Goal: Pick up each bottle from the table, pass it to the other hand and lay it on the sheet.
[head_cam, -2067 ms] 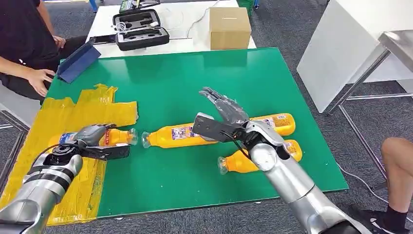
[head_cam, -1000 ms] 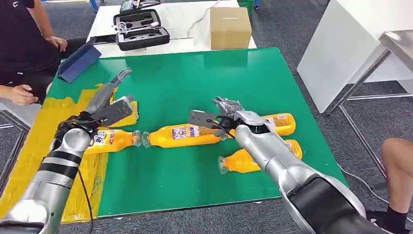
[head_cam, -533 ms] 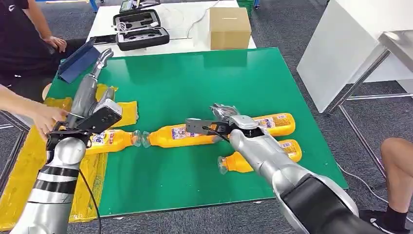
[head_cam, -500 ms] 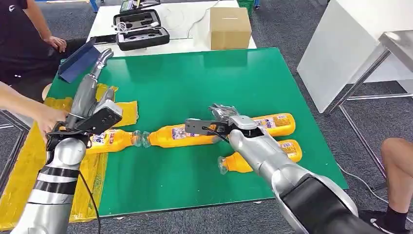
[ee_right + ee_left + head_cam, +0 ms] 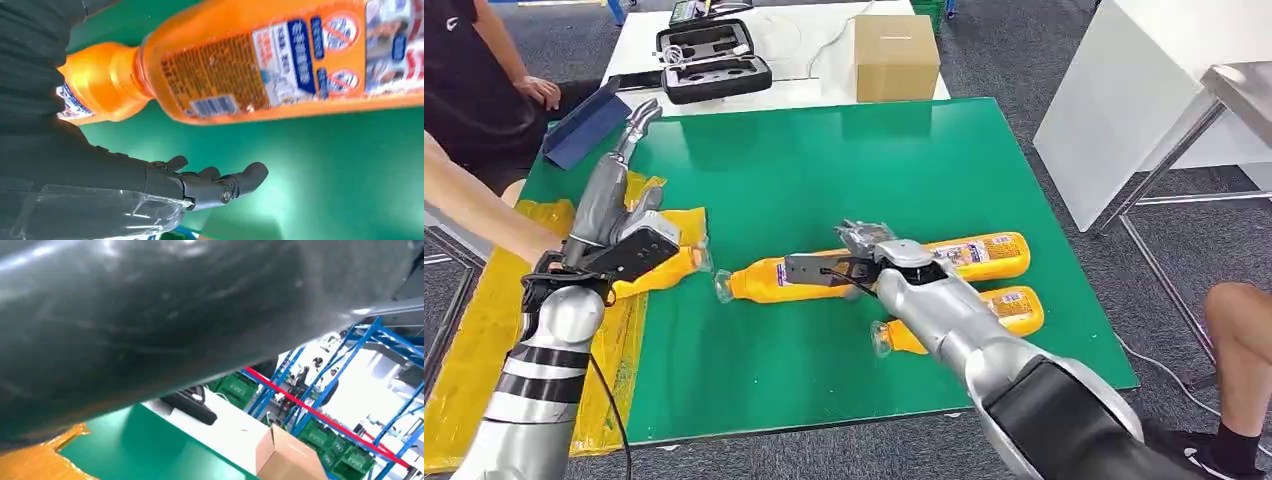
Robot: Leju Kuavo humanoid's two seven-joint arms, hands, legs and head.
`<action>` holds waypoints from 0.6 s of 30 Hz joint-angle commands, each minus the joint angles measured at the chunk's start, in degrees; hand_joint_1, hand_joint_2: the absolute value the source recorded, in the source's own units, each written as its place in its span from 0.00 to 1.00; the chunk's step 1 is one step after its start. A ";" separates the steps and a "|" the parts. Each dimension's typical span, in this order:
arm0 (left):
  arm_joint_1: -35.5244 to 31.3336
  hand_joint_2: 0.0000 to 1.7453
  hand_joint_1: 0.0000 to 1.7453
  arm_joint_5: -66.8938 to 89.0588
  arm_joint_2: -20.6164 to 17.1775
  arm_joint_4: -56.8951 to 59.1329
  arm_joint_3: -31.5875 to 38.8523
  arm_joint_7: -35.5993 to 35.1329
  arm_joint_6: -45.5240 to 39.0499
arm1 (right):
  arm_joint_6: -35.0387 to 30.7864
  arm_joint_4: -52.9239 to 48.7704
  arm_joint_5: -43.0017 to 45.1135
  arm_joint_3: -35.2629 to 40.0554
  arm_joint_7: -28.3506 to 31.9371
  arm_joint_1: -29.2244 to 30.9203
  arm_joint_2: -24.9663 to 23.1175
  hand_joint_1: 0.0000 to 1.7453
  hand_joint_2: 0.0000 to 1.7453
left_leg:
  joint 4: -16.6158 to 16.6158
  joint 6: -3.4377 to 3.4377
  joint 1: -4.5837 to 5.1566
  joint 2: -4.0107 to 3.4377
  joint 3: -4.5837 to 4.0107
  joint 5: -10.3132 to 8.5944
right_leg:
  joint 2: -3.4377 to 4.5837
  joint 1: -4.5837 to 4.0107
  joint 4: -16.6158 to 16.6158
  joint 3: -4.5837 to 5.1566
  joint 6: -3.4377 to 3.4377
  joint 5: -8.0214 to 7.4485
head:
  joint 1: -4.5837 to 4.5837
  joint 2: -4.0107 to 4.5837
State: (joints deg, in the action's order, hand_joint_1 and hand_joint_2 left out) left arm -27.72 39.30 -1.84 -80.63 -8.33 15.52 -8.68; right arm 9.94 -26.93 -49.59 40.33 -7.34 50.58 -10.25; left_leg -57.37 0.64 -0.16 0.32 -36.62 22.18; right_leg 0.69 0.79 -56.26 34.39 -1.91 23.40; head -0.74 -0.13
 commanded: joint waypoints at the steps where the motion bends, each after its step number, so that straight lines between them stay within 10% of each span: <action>1: -0.94 0.00 0.00 -1.07 0.40 1.46 -0.57 0.66 -0.74 | 2.58 7.52 -1.27 3.81 0.51 2.31 -1.23 0.00 1.00 | 0.00 -0.03 -0.01 0.04 0.08 0.03 | -0.09 -0.02 0.01 -0.10 0.05 0.04 | 0.00 0.00; 18: 0.31 0.00 0.00 -4.26 -0.11 1.89 -1.19 2.15 -1.06 | 3.98 11.08 -5.41 6.72 -2.98 0.60 0.67 0.00 1.00 | 0.00 -0.03 -0.02 0.07 0.16 0.06 | -0.13 -0.04 0.01 -0.19 0.07 0.07 | 0.00 0.00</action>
State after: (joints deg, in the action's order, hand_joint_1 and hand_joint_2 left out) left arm -26.62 35.82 -1.84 -80.78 -8.35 17.51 -9.81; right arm 13.73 -20.94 -53.72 43.85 -8.59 49.87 -10.56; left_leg -57.37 0.64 -0.16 0.33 -36.61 22.18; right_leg 0.68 0.79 -56.26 34.38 -1.91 23.40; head -0.74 -0.13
